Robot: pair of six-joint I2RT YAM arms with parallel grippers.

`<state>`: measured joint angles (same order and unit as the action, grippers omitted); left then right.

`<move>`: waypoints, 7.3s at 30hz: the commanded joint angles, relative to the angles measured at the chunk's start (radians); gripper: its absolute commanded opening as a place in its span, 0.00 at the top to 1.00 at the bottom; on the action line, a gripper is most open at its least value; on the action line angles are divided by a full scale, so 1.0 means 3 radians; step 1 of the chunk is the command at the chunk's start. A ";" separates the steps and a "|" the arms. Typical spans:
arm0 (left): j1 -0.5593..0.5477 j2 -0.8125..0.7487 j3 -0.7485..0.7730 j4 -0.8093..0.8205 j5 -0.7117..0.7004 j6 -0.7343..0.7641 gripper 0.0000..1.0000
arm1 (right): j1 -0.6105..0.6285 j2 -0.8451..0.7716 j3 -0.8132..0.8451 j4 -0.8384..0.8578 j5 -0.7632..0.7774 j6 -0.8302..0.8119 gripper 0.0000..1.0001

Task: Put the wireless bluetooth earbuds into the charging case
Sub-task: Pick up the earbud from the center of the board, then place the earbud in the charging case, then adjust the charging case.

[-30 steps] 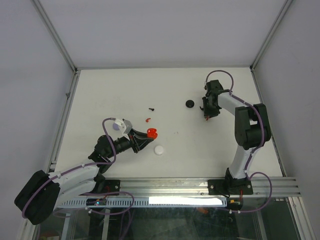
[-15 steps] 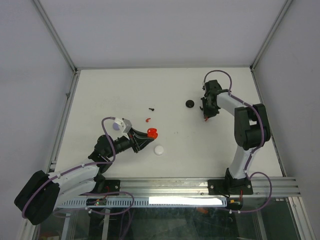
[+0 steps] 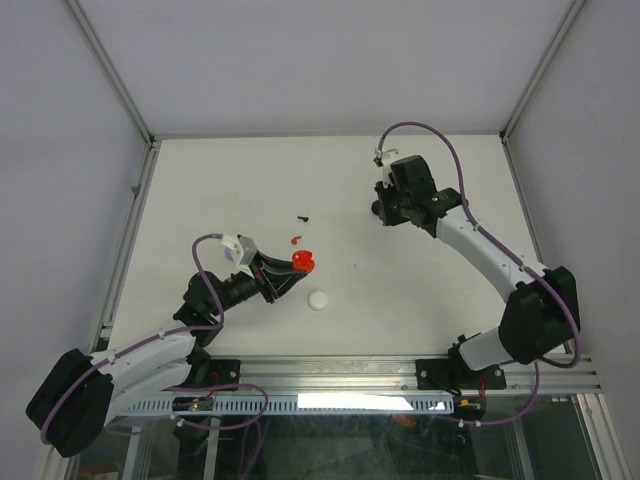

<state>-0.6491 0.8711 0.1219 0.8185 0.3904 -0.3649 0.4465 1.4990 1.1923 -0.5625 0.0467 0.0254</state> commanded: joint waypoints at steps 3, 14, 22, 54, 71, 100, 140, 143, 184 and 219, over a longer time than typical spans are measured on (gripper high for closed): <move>-0.0041 -0.0151 0.0200 0.0236 -0.0104 0.0084 1.00 | 0.0436 -0.0665 -0.0137 0.0443 0.0023 -0.0271 0.94; -0.0040 -0.0088 0.0393 0.0325 -0.0058 0.0299 1.00 | 0.1187 -0.1430 -0.0537 0.1232 -0.0124 -0.0758 0.97; -0.0039 -0.0018 0.0471 0.0399 0.0197 0.0635 0.96 | 0.1590 -0.1796 -0.0861 0.1905 -0.0482 -0.1030 0.97; -0.0040 0.0098 0.0559 0.0907 0.0583 0.0395 1.00 | 0.2028 -0.1723 -0.1305 0.2709 -0.0824 -0.1255 0.98; -0.0039 0.0140 0.0458 0.1189 0.0249 -0.0006 1.00 | 0.2046 -0.1813 -0.1434 0.2701 -0.1144 -0.1328 0.88; -0.0038 -0.0026 0.0371 0.0812 0.0189 0.0343 1.00 | 0.2046 -0.1950 -0.1295 0.2624 -0.0532 -0.0860 0.36; -0.0039 -0.0105 0.0362 0.0927 0.0352 0.0237 1.00 | 0.1851 -0.1949 -0.1439 0.2527 0.0212 -0.0749 0.25; -0.0040 -0.0101 0.0330 0.0929 0.0319 0.0250 1.00 | 0.1627 -0.2021 -0.1419 0.2403 -0.0259 -0.0647 0.26; -0.0042 0.0407 0.0611 0.1700 0.0810 -0.0256 1.00 | 0.0917 -0.1484 -0.1689 0.3955 -0.3210 0.0653 0.66; -0.0144 0.0532 0.0627 0.1904 0.0713 -0.0374 1.00 | 0.1094 -0.1224 -0.1705 0.4624 -0.3202 0.1150 0.64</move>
<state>-0.6743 1.0161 0.2802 1.3319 0.6247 -0.4656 0.7376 1.1133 0.6727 0.7559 -0.9215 0.3363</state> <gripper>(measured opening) 0.218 0.377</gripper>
